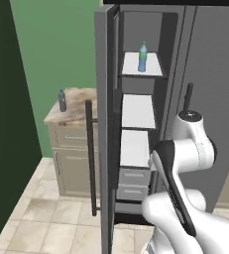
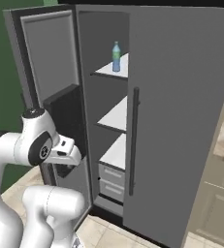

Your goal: Take the bottled waters from the counter and place them in the freezer to freeze. Close the freezer door after placing the bottles.

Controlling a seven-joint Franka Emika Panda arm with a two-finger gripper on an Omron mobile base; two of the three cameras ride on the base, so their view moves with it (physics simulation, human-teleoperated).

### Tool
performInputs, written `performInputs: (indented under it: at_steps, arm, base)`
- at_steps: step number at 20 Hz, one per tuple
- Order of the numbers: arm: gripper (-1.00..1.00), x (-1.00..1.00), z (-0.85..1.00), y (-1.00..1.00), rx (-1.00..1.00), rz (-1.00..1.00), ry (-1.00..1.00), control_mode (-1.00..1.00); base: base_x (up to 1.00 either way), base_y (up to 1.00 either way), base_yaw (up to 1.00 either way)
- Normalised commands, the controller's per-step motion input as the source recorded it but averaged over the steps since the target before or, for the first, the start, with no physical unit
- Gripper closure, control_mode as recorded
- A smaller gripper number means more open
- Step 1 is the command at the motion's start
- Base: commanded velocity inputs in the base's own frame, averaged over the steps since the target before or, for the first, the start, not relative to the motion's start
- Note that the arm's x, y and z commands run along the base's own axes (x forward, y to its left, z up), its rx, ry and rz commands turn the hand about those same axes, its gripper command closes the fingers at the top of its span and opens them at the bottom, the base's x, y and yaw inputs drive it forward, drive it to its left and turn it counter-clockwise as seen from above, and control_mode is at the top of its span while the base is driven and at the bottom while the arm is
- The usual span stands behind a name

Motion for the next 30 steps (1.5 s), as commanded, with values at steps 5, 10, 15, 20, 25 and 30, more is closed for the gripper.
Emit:
performInputs:
  at_steps: [5,10,15,20,25,30]
  arm:
    - [-1.00,0.00,0.00,0.00,0.00,0.00,0.00,1.00]
    - [-1.00,0.00,0.00,0.00,0.00,0.00,0.00,1.00]
    - [-1.00,0.00,0.00,0.00,0.00,0.00,0.00,1.00]
    - [-1.00,0.00,0.00,0.00,0.00,0.00,0.00,1.00]
    - [-1.00,0.00,0.00,0.00,0.00,0.00,0.00,1.00]
    - [-1.00,0.00,0.00,0.00,0.00,0.00,0.00,1.00]
  base:
    - [-0.42,0.67,-0.01]
    - [-0.23,0.82,-0.05]
    - [0.00,0.99,-0.09]
    - [0.15,0.89,-0.20]
    - [0.34,0.84,-0.29]
    - [0.51,0.64,-0.38]
